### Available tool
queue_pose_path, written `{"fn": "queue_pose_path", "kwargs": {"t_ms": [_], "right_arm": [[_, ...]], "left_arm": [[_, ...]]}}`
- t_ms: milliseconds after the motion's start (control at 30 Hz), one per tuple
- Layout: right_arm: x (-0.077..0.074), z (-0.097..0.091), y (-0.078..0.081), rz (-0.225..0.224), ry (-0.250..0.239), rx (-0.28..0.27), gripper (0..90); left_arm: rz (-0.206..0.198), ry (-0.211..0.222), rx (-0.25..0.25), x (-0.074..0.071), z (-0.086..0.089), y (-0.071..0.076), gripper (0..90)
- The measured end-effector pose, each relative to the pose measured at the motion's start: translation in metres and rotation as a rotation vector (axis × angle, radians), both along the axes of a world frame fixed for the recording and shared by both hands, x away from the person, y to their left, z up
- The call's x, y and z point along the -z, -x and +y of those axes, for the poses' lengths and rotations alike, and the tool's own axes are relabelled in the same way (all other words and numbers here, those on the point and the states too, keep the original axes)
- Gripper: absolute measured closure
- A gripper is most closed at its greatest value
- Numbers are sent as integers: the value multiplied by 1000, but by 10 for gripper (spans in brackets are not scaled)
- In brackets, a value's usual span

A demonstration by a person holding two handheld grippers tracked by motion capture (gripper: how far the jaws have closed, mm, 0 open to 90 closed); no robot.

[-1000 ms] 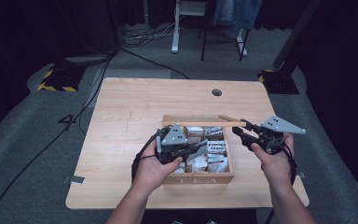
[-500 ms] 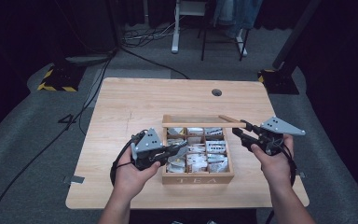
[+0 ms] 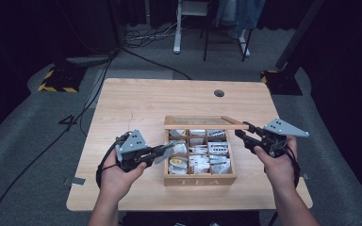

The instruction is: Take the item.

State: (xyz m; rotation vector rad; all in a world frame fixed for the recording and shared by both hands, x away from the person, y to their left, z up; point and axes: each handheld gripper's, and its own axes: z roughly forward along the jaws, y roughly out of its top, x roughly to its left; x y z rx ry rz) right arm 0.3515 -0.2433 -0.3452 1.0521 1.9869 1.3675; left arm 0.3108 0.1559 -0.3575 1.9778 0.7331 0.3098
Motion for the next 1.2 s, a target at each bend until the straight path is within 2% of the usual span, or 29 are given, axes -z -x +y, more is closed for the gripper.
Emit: {"fn": "queue_pose_path", "kwargs": {"t_ms": [133,267,733,967,1200], "right_arm": [[0,0,0,0,-1,1,595],[0,1,0,-3,-2,1,594],[1,0,0,-4,0,-2,592],[2,1,-1,2,0,2,583],[3,1,-1,3,3,0,581]], "left_arm": [[1,-9,-35,0,13,-1,877],[20,-12,-90,4,24,-6,881],[119,30,-246,42,57,-34,883],[137,50,-282,55,69,-42,882],[159,40,-320,69,77,-50,882]]}}
